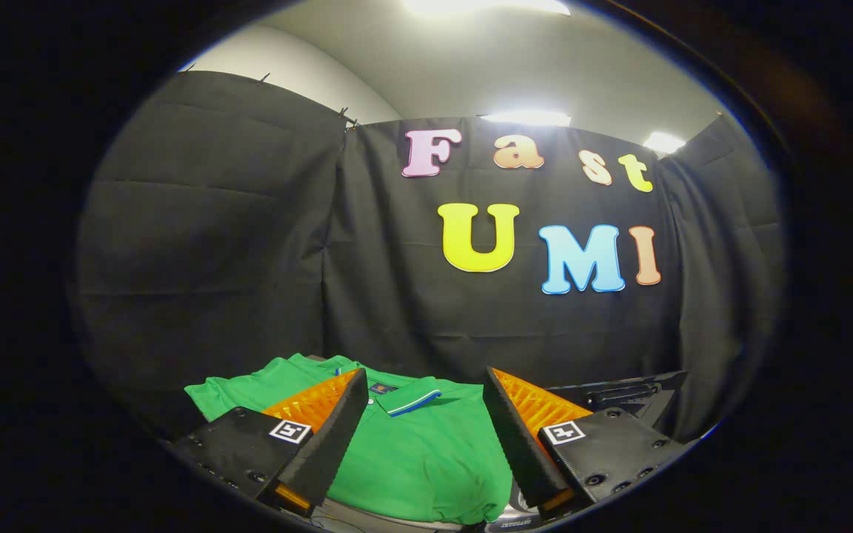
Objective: Put the clothes into the washing machine and then close the washing machine lid.
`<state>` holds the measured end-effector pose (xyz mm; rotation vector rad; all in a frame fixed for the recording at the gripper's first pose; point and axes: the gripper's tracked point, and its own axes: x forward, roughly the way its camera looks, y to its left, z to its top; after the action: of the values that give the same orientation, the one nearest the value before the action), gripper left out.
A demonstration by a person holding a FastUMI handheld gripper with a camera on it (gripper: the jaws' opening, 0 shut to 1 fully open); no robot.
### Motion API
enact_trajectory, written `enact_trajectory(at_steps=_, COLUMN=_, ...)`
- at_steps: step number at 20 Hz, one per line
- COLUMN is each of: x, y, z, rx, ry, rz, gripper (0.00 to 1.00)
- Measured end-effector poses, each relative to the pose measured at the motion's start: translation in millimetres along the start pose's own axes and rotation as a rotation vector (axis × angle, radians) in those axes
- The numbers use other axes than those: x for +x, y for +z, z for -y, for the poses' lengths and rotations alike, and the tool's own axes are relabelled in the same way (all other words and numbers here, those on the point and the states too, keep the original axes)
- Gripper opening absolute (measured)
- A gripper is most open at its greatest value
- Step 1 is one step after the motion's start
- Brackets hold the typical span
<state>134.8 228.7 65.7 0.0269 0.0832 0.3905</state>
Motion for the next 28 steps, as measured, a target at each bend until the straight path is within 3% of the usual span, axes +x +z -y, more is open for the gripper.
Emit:
enact_trajectory(at_steps=10, x=51, y=-43, z=-43, rx=-0.031, ry=0.065, rz=-0.188, gripper=0.98)
enact_trajectory(at_steps=18, x=85, y=-85, z=-73, rx=0.052, ry=0.128, rz=-0.413, gripper=0.98)
enact_trajectory(at_steps=28, x=101, y=-123, z=-93, rx=-0.001, ry=0.152, rz=-0.589, gripper=0.97)
